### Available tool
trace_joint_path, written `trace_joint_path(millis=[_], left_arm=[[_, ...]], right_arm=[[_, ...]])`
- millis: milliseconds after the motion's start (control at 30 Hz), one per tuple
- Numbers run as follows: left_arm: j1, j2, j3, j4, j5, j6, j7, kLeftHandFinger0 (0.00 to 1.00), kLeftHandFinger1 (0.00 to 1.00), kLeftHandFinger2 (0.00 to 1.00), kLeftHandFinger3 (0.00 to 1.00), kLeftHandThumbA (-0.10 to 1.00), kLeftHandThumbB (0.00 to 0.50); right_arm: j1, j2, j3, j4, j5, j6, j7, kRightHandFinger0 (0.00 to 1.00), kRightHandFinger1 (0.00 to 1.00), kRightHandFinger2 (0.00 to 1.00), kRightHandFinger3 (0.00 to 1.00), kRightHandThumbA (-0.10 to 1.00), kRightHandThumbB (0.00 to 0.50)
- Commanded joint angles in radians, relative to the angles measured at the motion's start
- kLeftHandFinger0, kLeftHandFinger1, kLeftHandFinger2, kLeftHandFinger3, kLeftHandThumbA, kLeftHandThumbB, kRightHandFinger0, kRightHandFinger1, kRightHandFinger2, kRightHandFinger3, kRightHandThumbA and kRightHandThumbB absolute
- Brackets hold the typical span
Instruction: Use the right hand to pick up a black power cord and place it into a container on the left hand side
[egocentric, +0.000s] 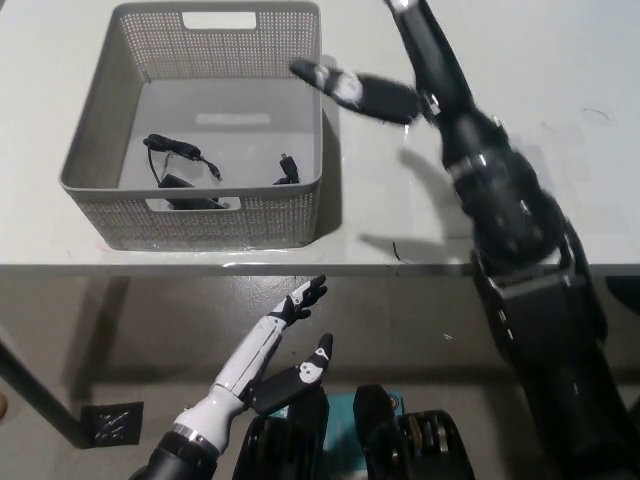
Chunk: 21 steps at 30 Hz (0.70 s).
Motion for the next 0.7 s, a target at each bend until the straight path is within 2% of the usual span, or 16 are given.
trace_joint_path(millis=[0,200,267,300,367,433,467,533,567,667], left_arm=[[0.040,0.004,-0.013,-0.050,-0.014,-0.024,-0.008,1.00,1.00,1.00,1.00,0.49,0.000],[0.038,-0.011,0.001,-0.049,-0.017,-0.029,0.010,1.00,1.00,1.00,1.00,0.39,0.000],[0.040,-0.008,0.002,-0.059,0.004,-0.020,0.016,1.00,1.00,1.00,1.00,0.50,0.000],[0.039,-0.007,0.004,-0.059,0.006,-0.021,0.018,1.00,1.00,1.00,1.00,0.51,0.000],[0.039,-0.008,0.008,-0.054,0.012,-0.029,0.027,1.00,1.00,1.00,1.00,0.59,0.000],[0.039,-0.009,0.010,-0.049,0.013,-0.035,0.030,1.00,1.00,1.00,1.00,0.71,0.000],[0.038,-0.010,0.010,-0.042,0.018,-0.044,0.035,1.00,1.00,1.00,1.00,0.80,0.008],[0.038,-0.010,0.011,-0.031,0.021,-0.059,0.042,1.00,1.00,1.00,1.00,0.87,0.000],[0.037,-0.011,0.013,-0.030,0.019,-0.058,0.043,1.00,1.00,1.00,1.00,0.88,0.014],[0.038,-0.015,0.017,-0.029,0.015,-0.051,0.045,1.00,1.00,1.00,1.00,0.92,0.022]], right_arm=[[0.130,-0.001,-0.006,-0.114,0.202,0.038,0.113,1.00,1.00,1.00,1.00,1.00,0.363],[0.272,0.009,0.010,-0.130,0.242,0.011,0.135,1.00,1.00,1.00,1.00,1.00,0.403],[0.320,0.015,0.020,-0.137,0.253,0.001,0.143,1.00,1.00,1.00,1.00,1.00,0.413],[0.333,0.017,0.023,-0.135,0.259,-0.005,0.148,1.00,1.00,1.00,1.00,1.00,0.412],[0.386,0.020,0.038,-0.124,0.261,-0.046,0.154,1.00,1.00,1.00,1.00,1.00,0.362],[0.445,0.028,0.045,-0.112,0.277,-0.066,0.159,1.00,1.00,1.00,1.00,1.00,0.372],[0.473,0.030,0.049,-0.099,0.290,-0.079,0.166,1.00,1.00,1.00,1.00,1.00,0.370],[0.522,0.036,0.053,-0.067,0.308,-0.098,0.176,1.00,1.00,1.00,1.00,1.00,0.387],[0.533,0.038,0.052,-0.051,0.314,-0.100,0.178,1.00,1.00,1.00,1.00,1.00,0.392],[0.567,0.052,0.046,0.022,0.326,-0.128,0.181,1.00,1.00,1.00,1.00,1.00,0.380]])
